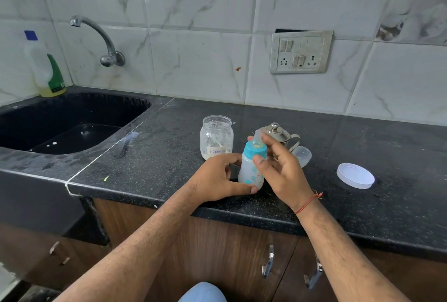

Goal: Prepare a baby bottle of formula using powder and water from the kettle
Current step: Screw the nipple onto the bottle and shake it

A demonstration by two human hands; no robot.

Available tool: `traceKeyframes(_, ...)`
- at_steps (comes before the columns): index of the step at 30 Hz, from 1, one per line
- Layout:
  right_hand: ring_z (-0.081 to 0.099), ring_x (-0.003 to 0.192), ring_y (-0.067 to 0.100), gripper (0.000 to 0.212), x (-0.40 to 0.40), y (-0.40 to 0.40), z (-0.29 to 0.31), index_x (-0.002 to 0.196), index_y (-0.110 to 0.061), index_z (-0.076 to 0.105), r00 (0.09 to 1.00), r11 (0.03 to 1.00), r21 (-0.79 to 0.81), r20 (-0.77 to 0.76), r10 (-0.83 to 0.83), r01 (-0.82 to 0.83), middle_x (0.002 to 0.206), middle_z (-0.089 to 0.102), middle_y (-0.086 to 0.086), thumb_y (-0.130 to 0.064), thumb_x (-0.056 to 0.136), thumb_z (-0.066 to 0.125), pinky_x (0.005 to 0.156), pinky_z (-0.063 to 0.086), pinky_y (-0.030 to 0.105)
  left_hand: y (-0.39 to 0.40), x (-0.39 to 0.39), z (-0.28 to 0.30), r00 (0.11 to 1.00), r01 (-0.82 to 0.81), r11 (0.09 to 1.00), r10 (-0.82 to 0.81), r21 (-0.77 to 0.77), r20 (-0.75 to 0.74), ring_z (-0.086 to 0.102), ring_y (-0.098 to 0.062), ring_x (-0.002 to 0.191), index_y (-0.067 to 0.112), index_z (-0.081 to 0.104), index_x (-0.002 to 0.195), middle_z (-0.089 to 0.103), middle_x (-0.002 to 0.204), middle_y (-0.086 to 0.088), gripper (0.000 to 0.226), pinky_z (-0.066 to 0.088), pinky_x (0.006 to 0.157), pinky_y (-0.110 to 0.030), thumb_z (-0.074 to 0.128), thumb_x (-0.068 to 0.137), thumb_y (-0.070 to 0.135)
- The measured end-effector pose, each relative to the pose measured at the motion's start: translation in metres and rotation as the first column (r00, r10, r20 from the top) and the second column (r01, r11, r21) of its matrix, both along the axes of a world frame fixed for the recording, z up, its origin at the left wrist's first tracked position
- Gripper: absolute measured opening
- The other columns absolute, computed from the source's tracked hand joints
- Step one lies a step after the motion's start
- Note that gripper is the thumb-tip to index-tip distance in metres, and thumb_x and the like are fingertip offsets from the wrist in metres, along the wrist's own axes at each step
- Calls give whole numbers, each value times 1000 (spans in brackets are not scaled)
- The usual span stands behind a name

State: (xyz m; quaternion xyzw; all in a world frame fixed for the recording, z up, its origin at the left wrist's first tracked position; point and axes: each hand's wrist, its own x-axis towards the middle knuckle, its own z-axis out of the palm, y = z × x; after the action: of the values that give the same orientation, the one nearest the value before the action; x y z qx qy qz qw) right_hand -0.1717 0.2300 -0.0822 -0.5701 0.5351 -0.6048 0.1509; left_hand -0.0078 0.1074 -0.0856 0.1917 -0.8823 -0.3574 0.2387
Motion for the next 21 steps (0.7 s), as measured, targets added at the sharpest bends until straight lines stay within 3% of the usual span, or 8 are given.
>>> traceKeyframes(3, 62, 134, 11, 45, -2, 0, 0, 148, -12, 55, 990, 992, 42, 76, 115, -119, 145, 66, -4, -18, 103, 60, 107, 53, 28, -4, -2, -6, 1000, 19, 1000, -19, 7, 7, 47, -1, 67, 46, 70, 119, 62, 73, 35, 49, 44, 65, -20, 98, 79, 40)
traceKeyframes(6, 70, 121, 16, 41, -2, 0, 1, 131, -15, 67, 999, 1000, 18, 48, 9, -10, 130, 75, -2, -33, 94, 74, 100, 59, 39, -7, -2, -8, 999, 45, 999, -44, -21, 16, 49, 0, 67, 41, 72, 121, 63, 77, 36, 46, 45, 65, -19, 96, 82, 39)
traceKeyframes(9, 74, 107, 12, 39, -2, -1, 3, 111, -24, 71, 992, 993, -12, 45, -119, 120, 113, 79, -8, -40, 78, 85, 89, 63, 35, -5, -3, -7, 997, 75, 996, -74, -54, 18, 53, 6, 63, 29, 73, 134, 63, 77, 43, 52, 41, 63, -10, 94, 86, 32)
traceKeyframes(14, 65, 130, 22, 37, 0, -3, 7, 133, -10, 67, 991, 994, 28, 80, 105, -107, 139, 70, 1, -23, 99, 64, 106, 55, 39, -7, -3, -9, 993, 118, 991, -117, -58, 15, 49, 1, 60, 31, 74, 120, 65, 77, 32, 37, 38, 61, -12, 92, 88, 35)
traceKeyframes(16, 68, 125, 22, 34, 1, -2, 6, 131, -10, 70, 995, 996, 38, 67, 73, -75, 134, 73, 1, -23, 99, 66, 105, 57, 44, -8, -3, -11, 992, 125, 991, -124, -55, 13, 50, 0, 61, 32, 75, 117, 66, 77, 27, 33, 39, 62, -15, 91, 88, 36)
traceKeyframes(19, 75, 113, 20, 40, 3, -3, 5, 118, -12, 76, 996, 997, -9, 38, -79, 79, 119, 79, 0, -38, 88, 80, 96, 61, 52, -8, -3, -13, 992, 127, 990, -127, -55, 6, 54, 0, 64, 31, 77, 120, 72, 85, 19, 36, 44, 64, -18, 91, 88, 38)
traceKeyframes(21, 74, 115, 19, 44, 2, -4, 4, 118, -13, 75, 995, 995, -22, 43, -92, 93, 121, 79, -1, -41, 86, 81, 97, 61, 52, -7, -3, -13, 992, 130, 991, -129, -45, 6, 55, 0, 65, 31, 77, 119, 72, 85, 21, 35, 44, 64, -16, 91, 88, 37)
